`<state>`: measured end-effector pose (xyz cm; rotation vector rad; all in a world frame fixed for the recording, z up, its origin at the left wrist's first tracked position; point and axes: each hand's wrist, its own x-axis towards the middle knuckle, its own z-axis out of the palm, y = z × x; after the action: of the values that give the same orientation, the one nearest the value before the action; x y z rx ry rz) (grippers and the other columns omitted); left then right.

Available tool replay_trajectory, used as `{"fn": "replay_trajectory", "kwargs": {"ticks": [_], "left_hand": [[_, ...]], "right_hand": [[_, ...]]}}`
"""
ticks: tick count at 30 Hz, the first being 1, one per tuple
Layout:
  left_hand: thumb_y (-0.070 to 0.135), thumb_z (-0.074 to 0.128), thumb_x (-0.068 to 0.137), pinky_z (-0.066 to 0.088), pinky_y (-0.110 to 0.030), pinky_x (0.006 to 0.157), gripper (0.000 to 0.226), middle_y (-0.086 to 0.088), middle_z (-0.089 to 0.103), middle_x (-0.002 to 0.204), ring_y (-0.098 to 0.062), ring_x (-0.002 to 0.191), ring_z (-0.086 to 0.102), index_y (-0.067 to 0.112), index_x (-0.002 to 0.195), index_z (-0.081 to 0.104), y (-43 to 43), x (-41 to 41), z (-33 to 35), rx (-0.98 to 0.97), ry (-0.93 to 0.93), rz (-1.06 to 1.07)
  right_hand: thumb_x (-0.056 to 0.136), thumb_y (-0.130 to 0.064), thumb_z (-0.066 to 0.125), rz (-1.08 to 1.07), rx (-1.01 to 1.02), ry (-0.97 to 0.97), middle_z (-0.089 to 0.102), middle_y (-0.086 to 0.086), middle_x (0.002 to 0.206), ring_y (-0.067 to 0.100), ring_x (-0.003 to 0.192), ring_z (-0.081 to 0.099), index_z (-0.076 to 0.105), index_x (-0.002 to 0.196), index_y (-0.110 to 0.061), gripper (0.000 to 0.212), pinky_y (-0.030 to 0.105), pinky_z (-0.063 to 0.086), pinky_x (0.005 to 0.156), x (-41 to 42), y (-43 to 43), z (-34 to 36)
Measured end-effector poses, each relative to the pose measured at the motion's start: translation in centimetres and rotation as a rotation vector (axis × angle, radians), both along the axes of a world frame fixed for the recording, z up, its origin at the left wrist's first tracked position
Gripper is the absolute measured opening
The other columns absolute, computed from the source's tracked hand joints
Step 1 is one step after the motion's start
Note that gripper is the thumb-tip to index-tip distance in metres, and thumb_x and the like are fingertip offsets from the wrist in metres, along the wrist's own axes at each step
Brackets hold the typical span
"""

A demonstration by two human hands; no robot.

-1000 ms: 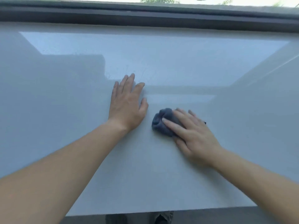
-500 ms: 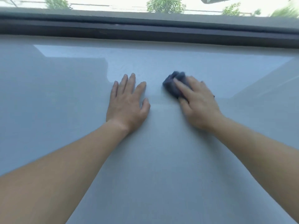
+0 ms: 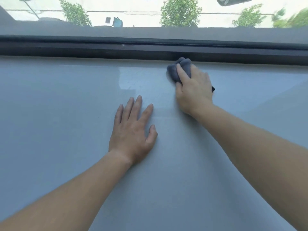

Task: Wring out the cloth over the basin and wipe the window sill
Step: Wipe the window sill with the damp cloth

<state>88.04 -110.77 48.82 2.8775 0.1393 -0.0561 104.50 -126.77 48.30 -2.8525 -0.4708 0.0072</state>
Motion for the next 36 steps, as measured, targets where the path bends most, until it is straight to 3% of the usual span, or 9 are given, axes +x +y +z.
{"fn": "replay_trajectory", "kwargs": {"ticks": [5,11,14,20,24,26,30,33,36], "left_hand": [[0.047,0.030,0.090,0.003,-0.045,0.123,0.065,-0.002,0.013,0.166,-0.018,0.153,0.002,0.029,0.152,0.031,0.1,0.0,-0.2,0.005,-0.014,0.006],[0.048,0.028,0.091,0.001,-0.044,0.124,0.066,-0.001,0.009,0.166,-0.016,0.153,-0.003,0.030,0.154,0.027,0.1,0.1,-0.2,0.008,0.008,0.003],[0.049,0.026,0.090,0.000,-0.044,0.124,0.066,-0.001,0.008,0.167,-0.016,0.153,-0.004,0.030,0.154,0.026,0.0,0.1,-0.1,0.006,0.013,0.003],[0.049,0.026,0.090,0.000,-0.044,0.123,0.067,-0.003,0.009,0.166,-0.018,0.153,-0.002,0.029,0.154,0.027,0.0,0.1,-0.1,0.003,0.013,0.000],[0.049,0.025,0.089,-0.001,-0.044,0.123,0.067,-0.005,0.011,0.166,-0.020,0.153,-0.001,0.028,0.153,0.028,0.0,0.1,-0.1,0.000,0.003,-0.004],[0.049,0.025,0.090,-0.001,-0.045,0.123,0.067,-0.005,0.010,0.166,-0.020,0.153,-0.002,0.028,0.153,0.026,0.0,0.1,-0.2,-0.002,0.012,-0.009],[0.049,0.026,0.090,-0.001,-0.046,0.123,0.067,-0.005,0.010,0.166,-0.022,0.153,-0.001,0.028,0.153,0.026,0.0,0.2,-0.2,0.009,0.019,-0.012],[0.049,0.026,0.091,-0.002,-0.046,0.123,0.066,-0.005,0.007,0.166,-0.022,0.153,-0.003,0.028,0.154,0.024,0.0,0.1,-0.3,0.016,0.035,-0.015],[0.048,0.027,0.092,-0.004,-0.045,0.123,0.065,-0.006,0.005,0.166,-0.022,0.153,-0.005,0.028,0.154,0.023,0.0,0.0,-0.2,0.011,0.038,-0.026]], "right_hand": [[0.101,-0.036,0.035,0.283,0.025,-0.006,0.034,0.008,0.155,0.030,0.143,0.029,0.033,0.152,-0.030,0.051,0.048,0.013,0.121,-1.1,1.5,-0.3],[0.094,-0.031,0.035,-0.040,0.024,-0.078,0.047,0.016,0.139,0.038,0.118,0.044,0.040,0.149,-0.023,0.055,0.046,0.032,0.106,2.0,-6.8,-0.2],[0.092,-0.031,0.035,-0.155,0.084,-0.058,0.047,0.014,0.139,0.037,0.119,0.043,0.042,0.148,-0.025,0.056,0.048,0.032,0.107,1.4,-7.3,0.1],[0.098,-0.034,0.033,0.336,0.031,0.025,0.039,0.009,0.151,0.033,0.136,0.034,0.040,0.149,-0.028,0.052,0.049,0.025,0.115,-2.6,-8.8,0.0],[0.098,-0.029,0.041,-0.031,0.078,0.001,0.042,0.010,0.146,0.036,0.126,0.040,0.038,0.151,-0.029,0.053,0.041,0.030,0.109,1.5,-8.5,0.2],[0.097,-0.027,0.042,-0.085,0.087,-0.007,0.043,0.011,0.145,0.035,0.124,0.040,0.038,0.151,-0.029,0.054,0.042,0.030,0.109,-0.6,-7.4,0.3],[0.097,-0.031,0.038,0.243,0.059,0.054,0.033,0.009,0.155,0.034,0.141,0.030,0.038,0.150,-0.030,0.053,0.048,0.020,0.119,-11.1,-7.8,0.1],[0.097,-0.030,0.037,0.403,0.000,0.075,0.034,0.010,0.156,0.033,0.143,0.032,0.040,0.149,-0.027,0.052,0.049,0.023,0.119,-11.5,-9.9,0.3],[0.095,-0.031,0.037,0.078,0.063,0.024,0.040,0.009,0.150,0.036,0.131,0.040,0.039,0.150,-0.029,0.056,0.045,0.031,0.111,-7.4,-10.0,0.1]]}}
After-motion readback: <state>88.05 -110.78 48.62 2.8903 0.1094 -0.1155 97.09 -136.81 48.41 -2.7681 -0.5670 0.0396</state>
